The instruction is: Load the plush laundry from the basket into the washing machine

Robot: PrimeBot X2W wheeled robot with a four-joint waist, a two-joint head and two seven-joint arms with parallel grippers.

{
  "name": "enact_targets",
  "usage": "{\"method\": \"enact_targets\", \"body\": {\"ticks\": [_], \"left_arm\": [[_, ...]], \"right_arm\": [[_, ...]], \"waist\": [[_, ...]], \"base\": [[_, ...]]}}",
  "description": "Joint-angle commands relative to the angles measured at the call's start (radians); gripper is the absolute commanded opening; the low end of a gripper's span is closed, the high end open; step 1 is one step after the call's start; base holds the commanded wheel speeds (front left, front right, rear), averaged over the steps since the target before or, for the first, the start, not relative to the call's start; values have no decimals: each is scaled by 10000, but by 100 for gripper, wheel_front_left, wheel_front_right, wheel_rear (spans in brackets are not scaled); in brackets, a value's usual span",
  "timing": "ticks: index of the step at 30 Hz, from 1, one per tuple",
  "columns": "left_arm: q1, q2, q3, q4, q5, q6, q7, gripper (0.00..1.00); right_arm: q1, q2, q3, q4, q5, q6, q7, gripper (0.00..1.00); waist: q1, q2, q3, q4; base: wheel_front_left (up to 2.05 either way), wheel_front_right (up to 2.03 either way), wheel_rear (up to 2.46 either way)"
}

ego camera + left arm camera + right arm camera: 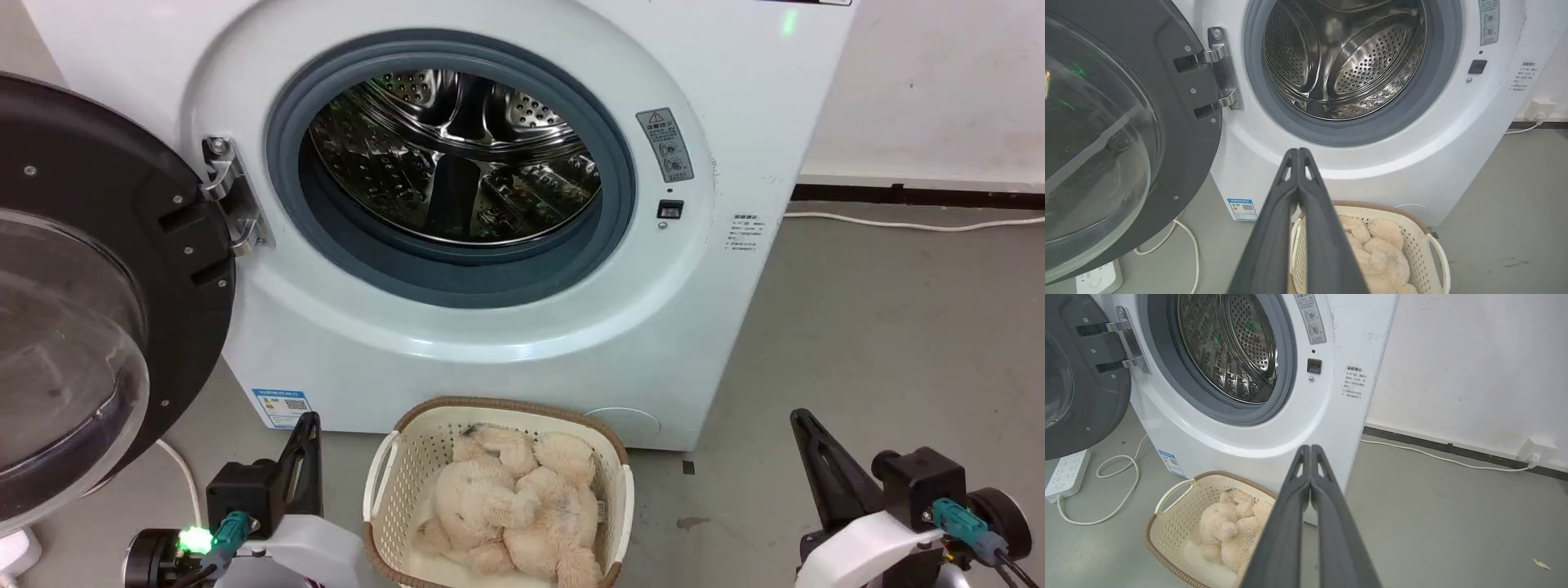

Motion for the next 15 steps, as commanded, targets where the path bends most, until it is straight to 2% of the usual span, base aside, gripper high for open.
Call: {"method": "enact_targets", "body": {"ticks": [1, 15], "left_arm": [[-149, 1, 1, -45, 87, -55, -1, 0], [-149, 1, 1, -45, 87, -55, -1, 0]], "right_arm": [[-115, -2, -22, -47, -76, -7, 14, 0], [-115, -2, -22, -47, -76, -7, 14, 0]], "waist": [[0, 0, 0, 0], [0, 0, 0, 0]], "base": [[0, 0, 0], [0, 0, 0]]}}
